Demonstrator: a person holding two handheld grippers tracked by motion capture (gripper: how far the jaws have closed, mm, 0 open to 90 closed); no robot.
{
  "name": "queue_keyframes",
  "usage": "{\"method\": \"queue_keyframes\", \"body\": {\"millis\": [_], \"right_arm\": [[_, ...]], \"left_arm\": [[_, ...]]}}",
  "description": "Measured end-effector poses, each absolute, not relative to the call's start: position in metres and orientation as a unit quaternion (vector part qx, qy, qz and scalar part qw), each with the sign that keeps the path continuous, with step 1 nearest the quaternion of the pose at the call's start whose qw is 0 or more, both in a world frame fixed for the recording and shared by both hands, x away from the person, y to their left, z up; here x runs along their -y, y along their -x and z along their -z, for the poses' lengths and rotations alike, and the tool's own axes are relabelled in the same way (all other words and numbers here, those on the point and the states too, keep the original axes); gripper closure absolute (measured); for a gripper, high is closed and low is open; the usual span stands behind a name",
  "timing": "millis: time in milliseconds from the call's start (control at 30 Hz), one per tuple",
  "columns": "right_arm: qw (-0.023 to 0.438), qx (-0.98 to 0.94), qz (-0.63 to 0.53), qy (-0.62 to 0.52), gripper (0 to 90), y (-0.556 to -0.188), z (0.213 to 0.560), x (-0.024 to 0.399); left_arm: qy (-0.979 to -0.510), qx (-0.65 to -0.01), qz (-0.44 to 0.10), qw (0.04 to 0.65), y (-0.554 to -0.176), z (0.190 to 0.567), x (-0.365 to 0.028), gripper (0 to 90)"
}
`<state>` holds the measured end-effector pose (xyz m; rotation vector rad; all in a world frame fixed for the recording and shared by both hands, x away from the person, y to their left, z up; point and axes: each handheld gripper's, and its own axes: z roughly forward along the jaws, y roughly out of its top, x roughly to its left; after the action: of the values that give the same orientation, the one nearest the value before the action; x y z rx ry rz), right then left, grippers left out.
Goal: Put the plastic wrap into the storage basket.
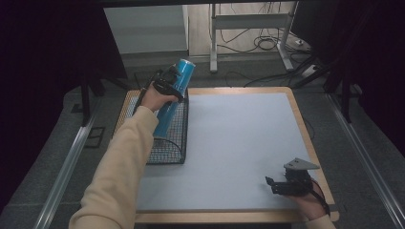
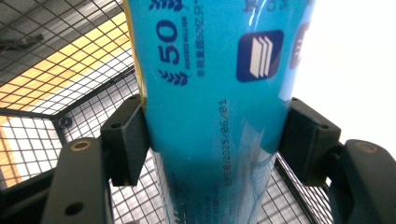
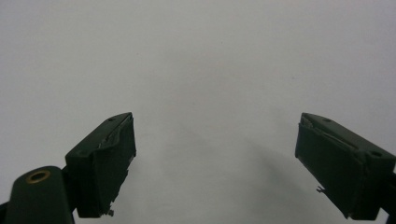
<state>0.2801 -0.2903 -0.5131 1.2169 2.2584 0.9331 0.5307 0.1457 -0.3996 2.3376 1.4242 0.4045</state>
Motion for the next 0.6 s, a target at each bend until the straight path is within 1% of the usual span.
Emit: {"method": "queue_keyframes", "body": {"millis": [167, 267, 600], "right_arm": [[0.202, -0.809, -0.334, -0.439, 12.7, -0.28, 0.515, 0.292], [0.204, -0.808, -0.334, -0.44, 12.7, -0.28, 0.515, 0.294], [0.205, -0.809, -0.333, -0.439, 12.7, -0.278, 0.515, 0.293]], "left_arm": [[-0.836, -0.506, -0.137, 0.162, -0.543, 0.408, -0.138, 31.8], [-0.835, -0.51, -0.144, 0.147, -0.548, 0.413, -0.135, 31.7], [-0.833, -0.511, -0.155, 0.143, -0.548, 0.419, -0.139, 31.2]]}}
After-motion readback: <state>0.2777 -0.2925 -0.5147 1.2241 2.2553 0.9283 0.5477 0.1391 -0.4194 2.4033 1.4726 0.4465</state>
